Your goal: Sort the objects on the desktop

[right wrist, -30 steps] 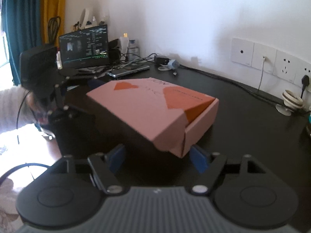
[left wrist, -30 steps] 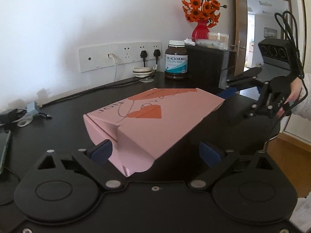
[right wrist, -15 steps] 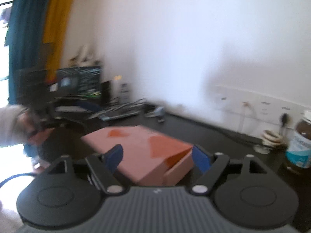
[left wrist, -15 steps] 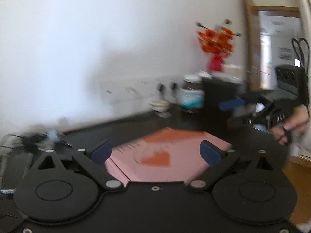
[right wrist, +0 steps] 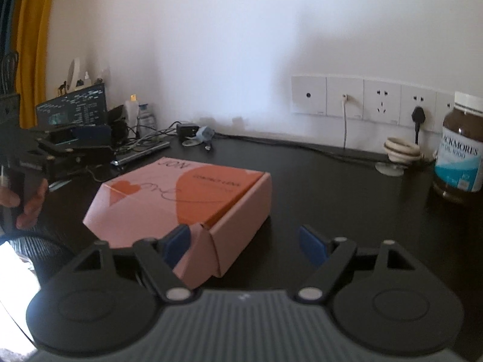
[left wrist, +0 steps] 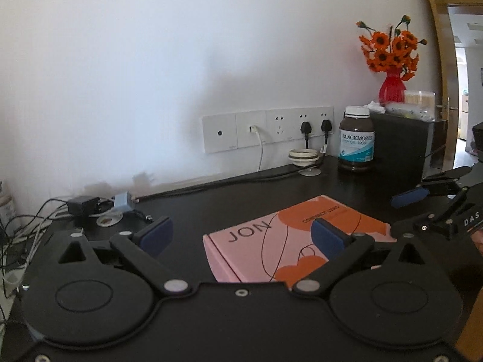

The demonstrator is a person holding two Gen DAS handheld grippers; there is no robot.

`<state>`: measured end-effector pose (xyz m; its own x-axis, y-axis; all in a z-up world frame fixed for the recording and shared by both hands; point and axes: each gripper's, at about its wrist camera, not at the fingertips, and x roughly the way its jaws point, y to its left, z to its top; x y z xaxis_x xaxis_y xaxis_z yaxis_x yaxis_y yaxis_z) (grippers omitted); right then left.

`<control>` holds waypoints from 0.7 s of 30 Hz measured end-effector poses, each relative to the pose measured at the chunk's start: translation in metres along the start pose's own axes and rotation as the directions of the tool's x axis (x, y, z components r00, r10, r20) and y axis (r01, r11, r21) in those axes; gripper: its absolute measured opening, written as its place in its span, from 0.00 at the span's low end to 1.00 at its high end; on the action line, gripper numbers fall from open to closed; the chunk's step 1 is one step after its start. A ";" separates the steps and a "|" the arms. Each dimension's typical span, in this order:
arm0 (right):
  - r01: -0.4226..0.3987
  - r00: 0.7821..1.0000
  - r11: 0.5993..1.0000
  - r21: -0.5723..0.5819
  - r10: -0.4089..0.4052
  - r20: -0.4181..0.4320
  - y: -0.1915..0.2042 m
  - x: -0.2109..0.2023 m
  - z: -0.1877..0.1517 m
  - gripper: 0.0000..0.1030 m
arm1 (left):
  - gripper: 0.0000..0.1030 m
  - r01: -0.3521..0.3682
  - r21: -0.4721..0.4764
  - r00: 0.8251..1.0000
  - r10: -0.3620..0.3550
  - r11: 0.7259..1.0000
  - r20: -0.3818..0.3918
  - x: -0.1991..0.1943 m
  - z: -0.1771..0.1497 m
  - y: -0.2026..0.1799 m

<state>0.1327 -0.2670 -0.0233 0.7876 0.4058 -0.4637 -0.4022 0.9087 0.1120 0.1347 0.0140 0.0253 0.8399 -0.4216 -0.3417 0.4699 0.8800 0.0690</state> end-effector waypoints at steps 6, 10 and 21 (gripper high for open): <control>0.000 1.000 1.000 -0.007 -0.001 -0.024 -0.002 0.001 -0.004 0.79 | 0.97 -0.006 0.012 1.000 0.007 1.000 -0.029 0.013 -0.011 -0.002; 0.008 0.998 1.000 -0.013 -0.009 -0.058 -0.003 0.010 -0.007 0.80 | 0.97 0.008 0.006 0.999 -0.008 1.000 -0.049 0.018 -0.018 0.000; -0.033 0.999 0.999 0.034 0.033 -0.016 0.000 0.003 -0.001 0.80 | 0.99 0.110 -0.170 0.992 -0.118 0.979 -0.038 -0.003 -0.024 0.039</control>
<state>0.1348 -0.2660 -0.0255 0.7662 0.4343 -0.4737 -0.4117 0.8977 0.1571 0.1439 0.0555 0.0064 0.7673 -0.5142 -0.3833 0.5064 0.8525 -0.1297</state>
